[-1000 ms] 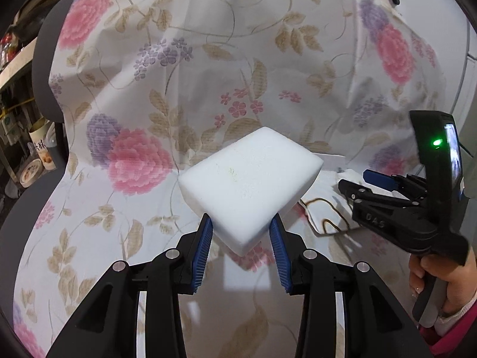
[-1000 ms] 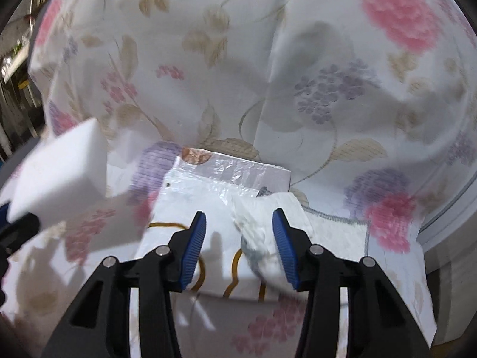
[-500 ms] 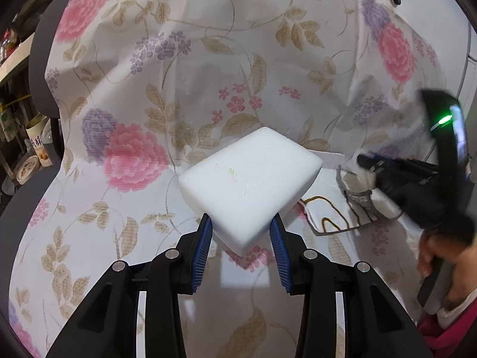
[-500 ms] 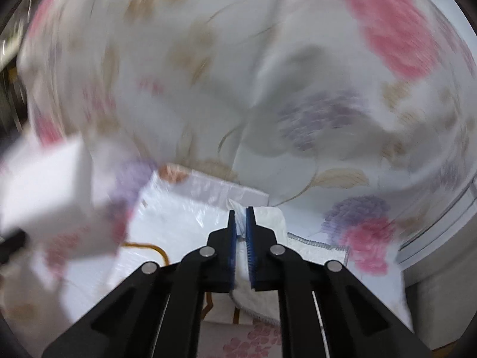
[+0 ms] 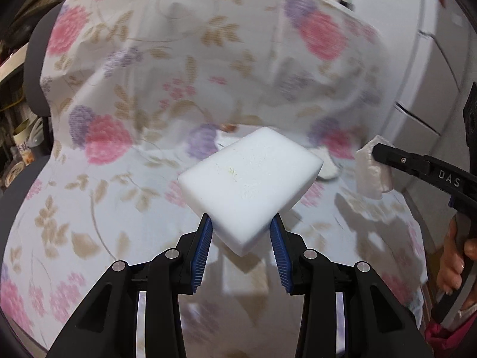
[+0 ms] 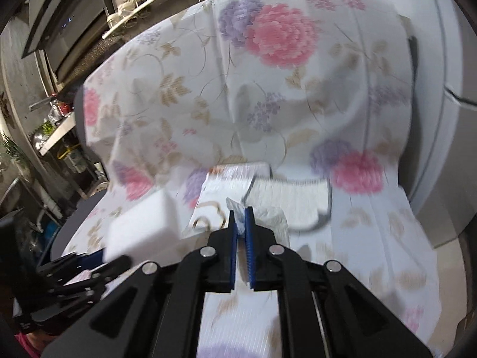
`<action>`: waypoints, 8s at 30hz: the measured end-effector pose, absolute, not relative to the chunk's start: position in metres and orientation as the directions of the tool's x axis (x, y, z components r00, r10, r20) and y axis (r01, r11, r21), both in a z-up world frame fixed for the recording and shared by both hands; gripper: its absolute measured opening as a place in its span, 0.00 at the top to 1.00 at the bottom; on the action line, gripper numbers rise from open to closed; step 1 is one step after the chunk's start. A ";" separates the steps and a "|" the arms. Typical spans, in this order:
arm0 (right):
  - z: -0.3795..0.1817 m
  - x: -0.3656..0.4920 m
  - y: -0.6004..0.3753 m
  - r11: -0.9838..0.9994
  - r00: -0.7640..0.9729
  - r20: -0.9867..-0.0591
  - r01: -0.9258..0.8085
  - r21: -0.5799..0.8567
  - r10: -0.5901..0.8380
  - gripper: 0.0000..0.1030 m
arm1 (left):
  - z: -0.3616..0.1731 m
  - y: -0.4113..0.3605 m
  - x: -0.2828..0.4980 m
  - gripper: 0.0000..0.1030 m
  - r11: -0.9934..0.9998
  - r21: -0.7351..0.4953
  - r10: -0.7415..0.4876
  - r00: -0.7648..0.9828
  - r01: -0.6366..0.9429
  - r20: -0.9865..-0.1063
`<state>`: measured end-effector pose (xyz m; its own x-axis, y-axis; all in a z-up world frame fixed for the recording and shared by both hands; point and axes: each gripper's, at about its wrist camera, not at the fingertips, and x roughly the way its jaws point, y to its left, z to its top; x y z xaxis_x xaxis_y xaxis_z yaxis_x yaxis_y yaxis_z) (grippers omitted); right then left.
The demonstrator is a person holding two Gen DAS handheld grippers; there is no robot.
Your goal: Collect trash
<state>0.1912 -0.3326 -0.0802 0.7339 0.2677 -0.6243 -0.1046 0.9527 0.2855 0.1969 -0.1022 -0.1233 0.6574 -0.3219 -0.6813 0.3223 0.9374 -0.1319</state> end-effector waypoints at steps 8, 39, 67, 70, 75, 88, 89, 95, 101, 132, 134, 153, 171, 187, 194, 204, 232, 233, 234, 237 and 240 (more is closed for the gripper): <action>-0.105 0.150 -0.338 0.946 0.720 -0.639 -0.073 0.316 0.270 0.94 | -0.144 -0.122 0.157 0.61 0.924 -0.097 -0.324 0.619 0.371 -0.716; -0.114 -0.135 -0.510 0.791 0.723 -0.641 0.539 0.291 -0.257 0.94 | -0.162 -0.340 0.002 0.60 0.461 -0.135 -0.663 0.239 0.877 -0.710; -0.153 -0.159 -0.565 0.669 0.662 -0.689 0.658 0.345 -0.296 0.61 | -0.180 -0.398 0.005 0.44 0.436 -0.134 -0.628 0.194 0.890 -0.754; -0.137 -0.159 -0.557 0.687 0.674 -0.660 0.652 0.321 -0.331 0.61 | -0.168 -0.380 0.011 0.44 0.477 -0.116 -0.634 0.250 0.871 -0.732; -0.115 -0.147 -0.532 0.743 0.707 -0.627 0.602 0.292 -0.326 0.61 | -0.148 -0.345 0.023 0.44 0.548 -0.108 -0.635 0.328 0.830 -0.699; -0.100 -0.070 -0.446 0.887 0.757 -0.638 0.381 0.261 -0.137 0.61 | -0.137 -0.226 0.062 0.38 0.754 -0.081 -0.520 0.516 0.651 -0.681; -0.100 -0.063 -0.438 0.895 0.755 -0.643 0.366 0.255 -0.126 0.61 | -0.139 -0.216 0.067 0.38 0.773 -0.083 -0.502 0.527 0.629 -0.685; -0.097 -0.021 -0.400 0.936 0.748 -0.661 0.267 0.228 -0.053 0.59 | -0.148 -0.165 0.093 0.38 0.849 -0.089 -0.420 0.563 0.521 -0.712; -0.096 0.023 -0.371 0.960 0.739 -0.674 0.179 0.214 0.012 0.58 | -0.145 -0.122 0.119 0.36 0.912 -0.086 -0.336 0.611 0.401 -0.717; -0.145 0.286 -0.291 0.988 0.634 -0.761 -0.138 0.069 0.142 0.55 | -0.144 -0.093 0.273 0.22 0.975 -0.035 -0.163 0.597 0.221 -0.785; -0.153 0.307 -0.283 0.989 0.624 -0.773 -0.148 0.025 0.113 0.56 | -0.147 -0.093 0.279 0.22 0.977 -0.037 -0.158 0.591 0.211 -0.791; -0.093 0.236 -0.367 0.996 0.791 -0.610 0.008 0.085 0.046 0.95 | -0.157 -0.174 0.299 0.18 0.932 -0.022 -0.235 0.555 0.363 -0.798; -0.092 0.206 -0.376 0.986 0.806 -0.582 -0.012 0.165 0.107 0.95 | -0.191 -0.226 0.335 0.40 0.924 0.132 -0.102 0.561 0.360 -0.822; -0.062 0.156 -0.387 0.974 0.837 -0.536 0.016 0.227 0.111 0.95 | -0.105 -0.175 0.245 0.98 0.872 -0.167 -0.438 0.581 0.460 -0.686; -0.059 0.105 -0.383 0.966 0.834 -0.539 0.032 0.257 0.115 0.95 | -0.096 -0.147 0.180 0.98 0.852 -0.204 -0.484 0.575 0.483 -0.660; -0.048 0.041 -0.381 0.965 0.855 -0.516 0.089 0.247 0.053 0.95 | -0.110 -0.155 0.129 0.97 0.766 -0.299 -0.594 0.450 0.568 -0.667; -0.063 -0.006 -0.409 0.943 0.861 -0.507 0.152 0.295 0.020 0.95 | -0.176 -0.219 0.115 0.36 0.599 -0.155 -0.570 0.282 0.785 -0.772; -0.063 -0.005 -0.409 0.942 0.861 -0.508 0.154 0.297 0.019 0.95 | -0.176 -0.216 0.115 0.35 0.604 -0.170 -0.571 0.274 0.779 -0.774; -0.063 -0.006 -0.410 0.941 0.862 -0.507 0.157 0.300 0.018 0.95 | -0.175 -0.212 0.116 0.34 0.609 -0.187 -0.578 0.270 0.771 -0.770; -0.064 -0.007 -0.413 0.937 0.863 -0.505 0.162 0.310 0.018 0.95 | -0.166 -0.202 0.107 0.30 0.602 -0.218 -0.624 0.283 0.768 -0.728; -0.066 -0.007 -0.414 0.937 0.860 -0.510 0.164 0.307 0.016 0.95 | -0.161 -0.205 0.089 0.26 0.566 -0.192 -0.650 0.291 0.802 -0.702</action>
